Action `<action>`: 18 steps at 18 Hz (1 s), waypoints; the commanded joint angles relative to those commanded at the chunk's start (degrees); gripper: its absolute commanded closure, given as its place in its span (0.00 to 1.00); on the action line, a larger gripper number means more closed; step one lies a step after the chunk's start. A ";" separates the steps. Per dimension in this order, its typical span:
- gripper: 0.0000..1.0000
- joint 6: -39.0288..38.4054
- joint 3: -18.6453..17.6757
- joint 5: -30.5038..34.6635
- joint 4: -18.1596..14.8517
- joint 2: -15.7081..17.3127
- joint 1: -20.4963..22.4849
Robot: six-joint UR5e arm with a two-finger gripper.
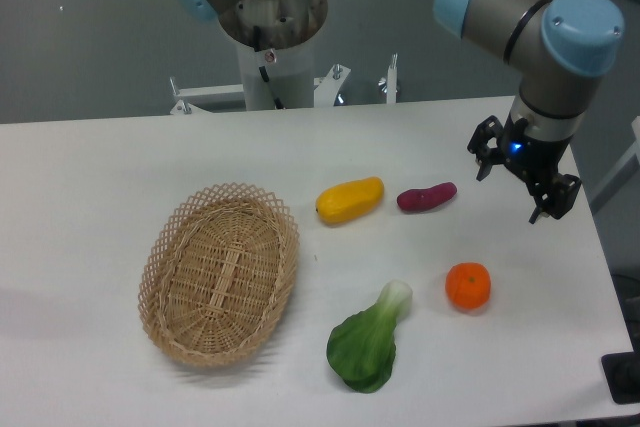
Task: Pick up the sweet potato from the table
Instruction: 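Move the open gripper over the purple sweet potato and lower it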
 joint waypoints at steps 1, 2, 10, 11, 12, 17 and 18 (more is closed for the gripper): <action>0.00 0.00 -0.17 0.09 0.09 0.00 0.00; 0.00 0.00 -0.79 -0.09 0.35 0.00 0.00; 0.00 -0.35 -4.83 0.17 2.81 0.09 -0.26; 0.00 -0.18 -5.79 0.18 3.07 0.09 -0.44; 0.00 -0.26 -6.76 0.26 3.86 0.17 -0.44; 0.00 0.17 -15.89 0.53 16.23 0.44 -0.53; 0.00 1.05 -17.65 0.53 18.43 0.44 -0.53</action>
